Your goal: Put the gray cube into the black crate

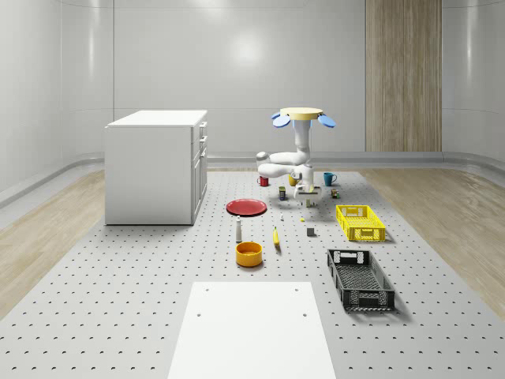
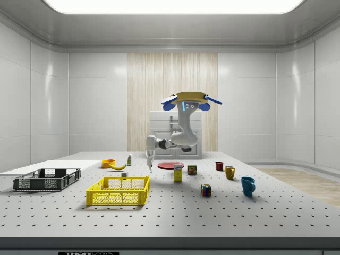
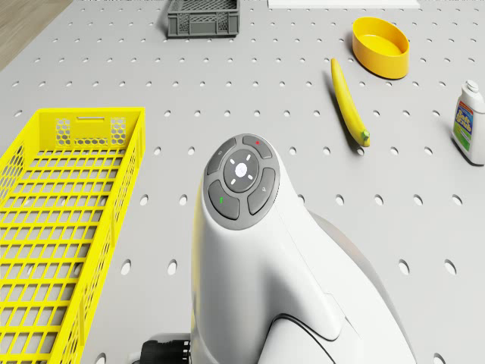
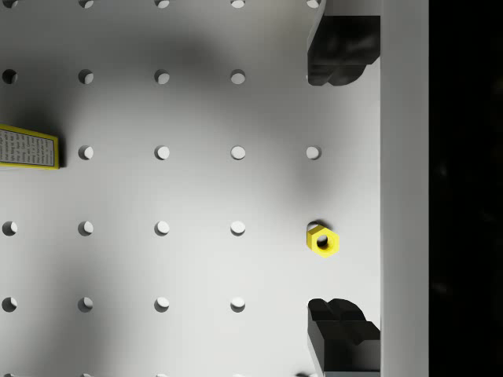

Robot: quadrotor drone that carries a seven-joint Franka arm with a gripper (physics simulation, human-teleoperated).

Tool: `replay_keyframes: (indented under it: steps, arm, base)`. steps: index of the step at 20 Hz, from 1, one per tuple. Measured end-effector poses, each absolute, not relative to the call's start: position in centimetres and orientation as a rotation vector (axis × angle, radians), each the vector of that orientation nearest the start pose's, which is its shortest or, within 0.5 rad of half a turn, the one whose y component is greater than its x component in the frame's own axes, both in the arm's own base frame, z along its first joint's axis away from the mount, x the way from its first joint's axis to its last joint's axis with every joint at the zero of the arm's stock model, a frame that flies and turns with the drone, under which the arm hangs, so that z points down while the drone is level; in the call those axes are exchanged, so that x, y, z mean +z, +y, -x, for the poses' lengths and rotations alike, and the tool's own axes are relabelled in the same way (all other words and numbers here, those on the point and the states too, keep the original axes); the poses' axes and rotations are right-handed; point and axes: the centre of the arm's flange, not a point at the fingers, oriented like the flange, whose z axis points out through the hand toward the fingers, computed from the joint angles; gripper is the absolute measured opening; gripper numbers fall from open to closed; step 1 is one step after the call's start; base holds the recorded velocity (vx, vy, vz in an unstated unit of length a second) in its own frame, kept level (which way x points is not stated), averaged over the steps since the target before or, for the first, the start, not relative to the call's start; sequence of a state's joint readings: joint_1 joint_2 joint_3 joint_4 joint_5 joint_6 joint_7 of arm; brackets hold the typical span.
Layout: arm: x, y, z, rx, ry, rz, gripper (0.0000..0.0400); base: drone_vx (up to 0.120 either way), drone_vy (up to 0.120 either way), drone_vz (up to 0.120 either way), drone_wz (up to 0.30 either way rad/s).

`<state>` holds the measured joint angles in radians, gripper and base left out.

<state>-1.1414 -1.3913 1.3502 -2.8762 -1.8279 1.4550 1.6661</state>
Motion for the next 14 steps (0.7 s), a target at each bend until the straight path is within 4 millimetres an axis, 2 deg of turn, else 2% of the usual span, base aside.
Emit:
replay_keyframes:
  steps: [5,14]
  arm:
    - [49.07,-0.01,-30.68,0.785,-0.002,-0.001,0.0400]
    - [49.07,0.00,-30.68,0.785,-0.002,-0.001,0.0400]
  base:
    - [0.120,0.000,-0.120,0.000]
    - [0.120,0.000,-0.004,0.000]
